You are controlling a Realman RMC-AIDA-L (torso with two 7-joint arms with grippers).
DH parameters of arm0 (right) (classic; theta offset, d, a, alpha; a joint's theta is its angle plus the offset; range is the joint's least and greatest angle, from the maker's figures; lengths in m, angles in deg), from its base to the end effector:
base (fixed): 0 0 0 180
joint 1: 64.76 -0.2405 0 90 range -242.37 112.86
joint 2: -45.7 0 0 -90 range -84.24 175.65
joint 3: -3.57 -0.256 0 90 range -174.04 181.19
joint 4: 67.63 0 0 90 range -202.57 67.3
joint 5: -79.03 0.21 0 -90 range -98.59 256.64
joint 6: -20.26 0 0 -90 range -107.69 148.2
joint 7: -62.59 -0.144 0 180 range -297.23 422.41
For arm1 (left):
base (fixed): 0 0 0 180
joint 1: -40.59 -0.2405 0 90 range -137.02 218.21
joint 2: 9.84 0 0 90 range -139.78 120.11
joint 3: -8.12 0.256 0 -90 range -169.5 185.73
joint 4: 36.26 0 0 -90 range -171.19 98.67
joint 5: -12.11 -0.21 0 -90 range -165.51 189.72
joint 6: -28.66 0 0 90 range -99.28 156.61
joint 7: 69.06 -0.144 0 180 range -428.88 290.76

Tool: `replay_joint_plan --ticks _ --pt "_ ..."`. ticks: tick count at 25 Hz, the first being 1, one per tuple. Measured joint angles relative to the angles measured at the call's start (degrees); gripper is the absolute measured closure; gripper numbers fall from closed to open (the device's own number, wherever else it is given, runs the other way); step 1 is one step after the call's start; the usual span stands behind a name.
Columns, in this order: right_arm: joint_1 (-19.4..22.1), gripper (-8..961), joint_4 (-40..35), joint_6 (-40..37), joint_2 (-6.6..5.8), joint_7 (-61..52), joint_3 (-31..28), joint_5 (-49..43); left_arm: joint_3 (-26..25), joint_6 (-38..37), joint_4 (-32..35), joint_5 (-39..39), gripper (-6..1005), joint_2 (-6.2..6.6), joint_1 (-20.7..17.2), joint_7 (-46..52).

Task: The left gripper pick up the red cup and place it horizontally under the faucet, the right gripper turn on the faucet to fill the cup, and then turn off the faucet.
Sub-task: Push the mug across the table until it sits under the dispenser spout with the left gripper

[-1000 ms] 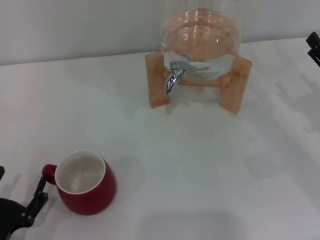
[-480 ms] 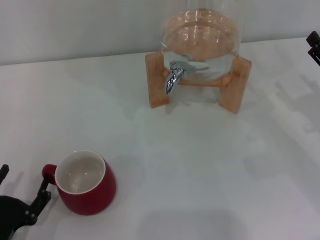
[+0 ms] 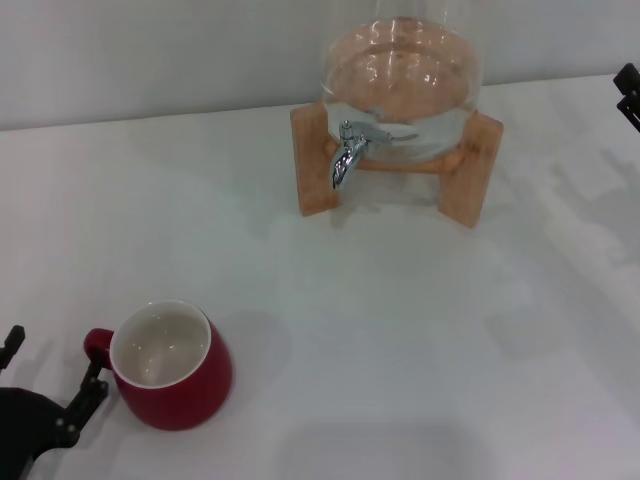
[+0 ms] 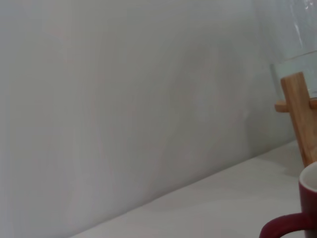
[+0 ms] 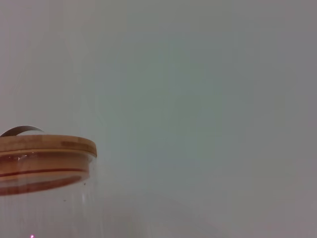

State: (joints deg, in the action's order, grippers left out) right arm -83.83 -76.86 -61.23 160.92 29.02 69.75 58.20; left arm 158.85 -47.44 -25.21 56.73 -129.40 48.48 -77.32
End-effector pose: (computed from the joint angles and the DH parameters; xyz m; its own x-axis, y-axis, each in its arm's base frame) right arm 0.3476 0.3049 0.0629 0.5255 0.2137 -0.8235 -0.7941 -0.2242 -0.5649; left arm -0.3514 0.2065 -0.0627 0.8892 -0.0262 0.4567 0.4175 -0.3615 -0.8337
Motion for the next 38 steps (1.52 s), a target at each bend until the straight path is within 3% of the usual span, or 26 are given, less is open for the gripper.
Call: replay_joint_plan --ticks 38 --pt "0.68 116 0.18 -0.94 -0.08 -0.27 0.51 0.0 -0.04 -0.01 -0.91 -0.02 197 0.13 1.47 0.0"
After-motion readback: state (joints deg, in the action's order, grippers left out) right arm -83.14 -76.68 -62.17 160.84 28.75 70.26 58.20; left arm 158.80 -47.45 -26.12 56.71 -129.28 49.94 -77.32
